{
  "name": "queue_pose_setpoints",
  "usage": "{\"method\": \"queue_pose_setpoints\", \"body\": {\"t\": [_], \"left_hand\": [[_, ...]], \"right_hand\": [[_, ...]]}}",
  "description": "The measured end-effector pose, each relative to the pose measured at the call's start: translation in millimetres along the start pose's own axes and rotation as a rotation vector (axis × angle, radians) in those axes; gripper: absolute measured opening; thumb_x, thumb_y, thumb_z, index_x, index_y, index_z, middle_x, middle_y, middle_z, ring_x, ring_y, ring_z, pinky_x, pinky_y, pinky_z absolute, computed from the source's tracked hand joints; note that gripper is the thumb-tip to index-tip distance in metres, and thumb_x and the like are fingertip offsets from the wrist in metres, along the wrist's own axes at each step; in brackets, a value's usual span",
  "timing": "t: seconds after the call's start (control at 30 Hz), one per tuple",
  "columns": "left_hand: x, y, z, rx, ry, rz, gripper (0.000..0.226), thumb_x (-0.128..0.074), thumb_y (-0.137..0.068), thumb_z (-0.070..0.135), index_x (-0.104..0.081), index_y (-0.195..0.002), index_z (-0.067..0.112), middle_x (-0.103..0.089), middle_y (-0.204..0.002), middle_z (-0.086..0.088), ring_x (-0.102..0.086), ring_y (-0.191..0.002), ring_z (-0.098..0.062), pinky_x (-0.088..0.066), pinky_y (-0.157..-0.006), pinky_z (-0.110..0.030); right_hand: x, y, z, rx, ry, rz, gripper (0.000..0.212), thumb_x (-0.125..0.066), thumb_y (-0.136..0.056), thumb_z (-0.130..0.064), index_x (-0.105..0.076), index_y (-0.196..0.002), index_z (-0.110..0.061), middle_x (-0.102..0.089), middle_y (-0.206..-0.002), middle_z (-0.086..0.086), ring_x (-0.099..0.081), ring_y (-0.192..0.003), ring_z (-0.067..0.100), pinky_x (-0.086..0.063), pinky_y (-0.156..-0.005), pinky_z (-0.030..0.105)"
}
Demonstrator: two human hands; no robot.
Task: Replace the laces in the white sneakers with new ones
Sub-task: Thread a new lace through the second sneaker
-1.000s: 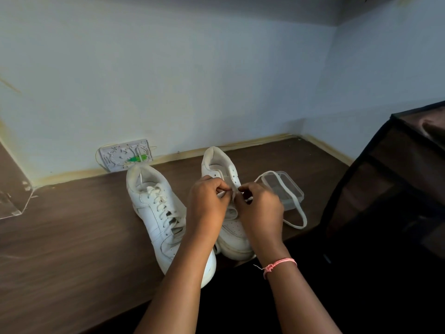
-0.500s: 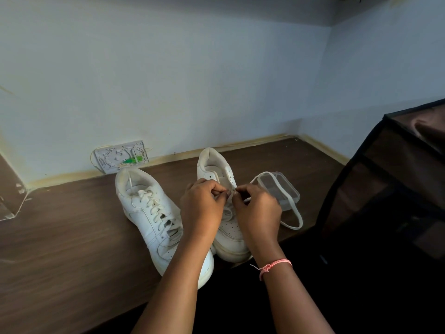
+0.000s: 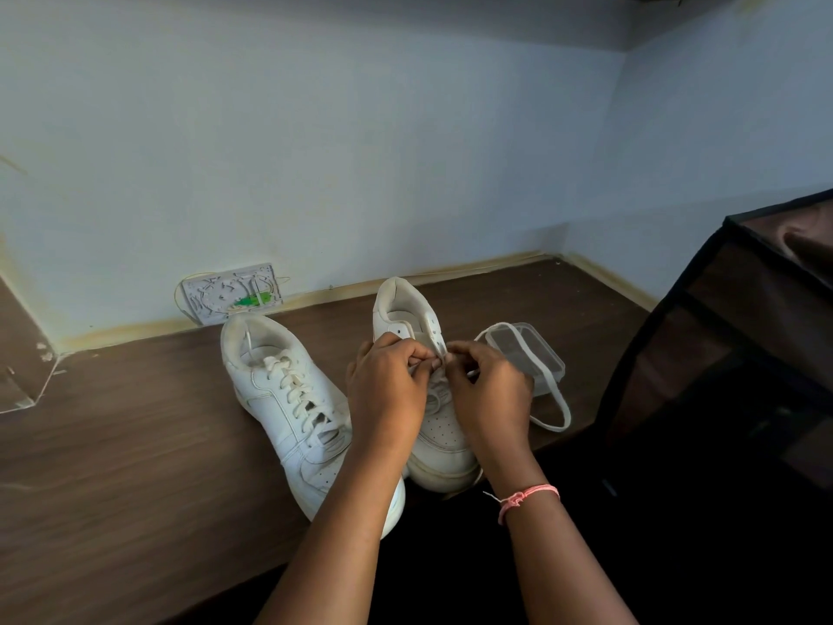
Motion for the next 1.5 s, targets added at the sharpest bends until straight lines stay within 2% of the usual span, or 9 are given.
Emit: {"method": "queue_pose_setpoints", "body": {"t": [0.37,0.53,0.67,0.87,1.0,1.13,1.27,1.37,1.5], "left_hand": [[5,0,3,-0.051,-0.024,0.017,0.031,-0.075,-0.082,0.033,-0.065,-0.110,0.040,-0.058,-0.094,0.017,-0.051,-0.099,-0.010,-0.038,-0.088,-0.034],[6,-2,12,-0.082,-0.023,-0.008,0.012,-0.073,-0.084,0.037,-0.072,-0.096,0.038,-0.058,-0.105,0.019,-0.049,-0.106,-0.009,-0.021,-0.084,-0.029],[10,-8,20,-0.098,0.159,0.060,0.005,-0.073,-0.084,0.034,-0.068,-0.084,0.036,-0.058,-0.098,0.019,-0.056,-0.099,-0.013,-0.039,-0.089,-0.041],[28,-13,43,-0.189,0.429,0.117,0.004,-0.068,-0.081,0.042,-0.067,-0.085,0.043,-0.060,-0.099,0.020,-0.059,-0.101,-0.012,-0.047,-0.088,-0.050],[24,-17,20,-0.138,0.179,-0.077,0.032,-0.066,-0.081,0.052,-0.062,-0.113,0.048,-0.051,-0.121,0.025,-0.049,-0.121,-0.015,-0.036,-0.103,-0.044],[11,-8,14,-0.096,-0.041,-0.207,0.021,-0.064,-0.084,0.054,-0.070,-0.100,0.043,-0.052,-0.126,0.022,-0.041,-0.124,-0.014,-0.021,-0.095,-0.034],[13,-15,17,-0.167,0.212,-0.019,0.021,-0.062,-0.082,0.053,-0.069,-0.097,0.039,-0.055,-0.103,0.020,-0.057,-0.104,-0.016,-0.043,-0.092,-0.049],[23,-16,37,-0.242,0.419,0.065,0.006,-0.072,-0.083,0.037,-0.075,-0.089,0.035,-0.056,-0.100,0.012,-0.059,-0.101,-0.012,-0.045,-0.092,-0.029],[28,-14,40,-0.205,0.458,0.049,0.012,-0.070,-0.084,0.040,-0.073,-0.096,0.039,-0.059,-0.106,0.012,-0.058,-0.106,-0.010,-0.043,-0.094,-0.025]], "right_hand": [[13,-13,-4,-0.020,0.035,0.030,0.019,-0.062,-0.091,-0.018,-0.054,-0.081,-0.033,-0.052,-0.095,-0.016,-0.045,-0.101,0.010,-0.039,-0.096,0.045],[39,-19,-19,-0.028,-0.012,0.063,0.011,-0.059,-0.093,-0.019,-0.061,-0.086,-0.027,-0.052,-0.105,-0.015,-0.032,-0.105,0.007,-0.025,-0.095,0.037],[42,-18,-14,-0.127,-0.136,-0.045,0.019,-0.058,-0.094,-0.018,-0.065,-0.103,-0.034,-0.050,-0.101,-0.019,-0.044,-0.116,0.017,-0.040,-0.102,0.049],[48,-15,-17,-0.003,-0.214,-0.222,0.010,-0.064,-0.092,-0.016,-0.070,-0.091,-0.024,-0.063,-0.086,-0.005,-0.058,-0.075,-0.004,-0.042,-0.064,0.010],[72,-20,-28,-0.139,-0.723,-0.031,0.015,-0.058,-0.095,-0.008,-0.070,-0.086,-0.012,-0.067,-0.071,0.009,-0.056,-0.059,0.009,-0.044,-0.056,0.022],[88,-23,-35,-0.194,-1.051,-0.028,0.014,-0.057,-0.094,-0.006,-0.069,-0.097,-0.010,-0.072,-0.083,0.009,-0.058,-0.066,0.010,-0.042,-0.068,0.029],[81,-22,-23,-0.241,-0.777,-0.157,0.027,-0.061,-0.088,0.004,-0.070,-0.109,-0.012,-0.074,-0.096,0.002,-0.069,-0.082,0.012,-0.051,-0.066,0.021],[69,-16,-25,-0.166,-0.615,-0.367,0.028,-0.065,-0.087,0.003,-0.071,-0.105,-0.017,-0.075,-0.093,0.003,-0.071,-0.086,0.015,-0.055,-0.071,0.024],[63,-14,-31,-0.037,-0.455,-0.176,0.013,-0.068,-0.088,-0.006,-0.075,-0.090,-0.017,-0.074,-0.076,-0.001,-0.069,-0.072,0.007,-0.053,-0.064,0.022]]}}
Point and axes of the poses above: each hand's wrist, its own y-axis away from the middle knuckle, its own x-axis out of the back of the hand, z = x × y, the point moved 1 cm from there along -y, towards the middle knuckle
